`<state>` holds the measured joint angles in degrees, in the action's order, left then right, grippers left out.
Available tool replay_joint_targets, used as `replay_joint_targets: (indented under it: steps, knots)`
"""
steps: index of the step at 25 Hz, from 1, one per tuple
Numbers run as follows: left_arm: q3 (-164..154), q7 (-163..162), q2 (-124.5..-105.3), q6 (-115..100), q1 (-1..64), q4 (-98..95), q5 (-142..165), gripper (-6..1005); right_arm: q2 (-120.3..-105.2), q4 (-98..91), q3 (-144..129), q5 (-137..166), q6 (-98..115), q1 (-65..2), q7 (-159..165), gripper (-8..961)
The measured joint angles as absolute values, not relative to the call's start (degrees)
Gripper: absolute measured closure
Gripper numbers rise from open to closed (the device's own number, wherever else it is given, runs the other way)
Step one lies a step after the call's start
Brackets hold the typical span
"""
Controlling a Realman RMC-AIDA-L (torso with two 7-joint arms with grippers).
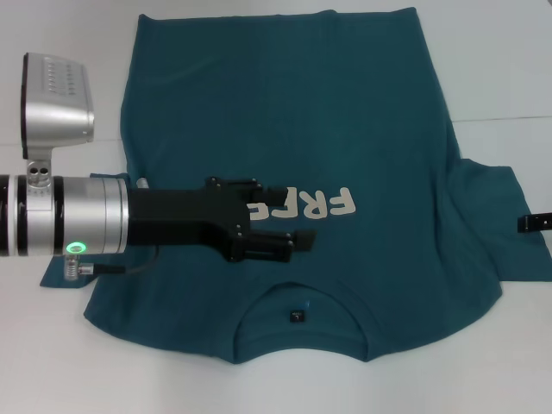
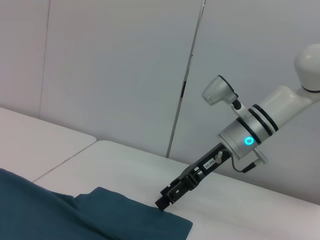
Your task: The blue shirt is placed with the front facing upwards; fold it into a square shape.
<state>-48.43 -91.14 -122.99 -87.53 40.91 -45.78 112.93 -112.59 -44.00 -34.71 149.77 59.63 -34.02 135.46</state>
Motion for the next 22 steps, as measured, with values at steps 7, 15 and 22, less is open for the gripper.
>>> replay_joint_targets:
  steps: [7,15,22]
  knots:
    - [-48.6,-91.2,-123.04,-87.3,40.9,-45.5,112.9,164,-112.90,-43.8,-34.7,149.5,58.7,-34.0,135.1,41]
    - [-48.4,-91.2,-123.05,-87.3,40.7,-45.2,112.9,164,-113.04,-43.2,-34.6,149.3,58.4,-34.1,135.1,108]
    - [-48.3,-91.2,-123.05,-87.3,40.8,-45.2,112.9,165,-113.36,-42.6,-34.7,149.4,57.6,-34.1,135.1,164]
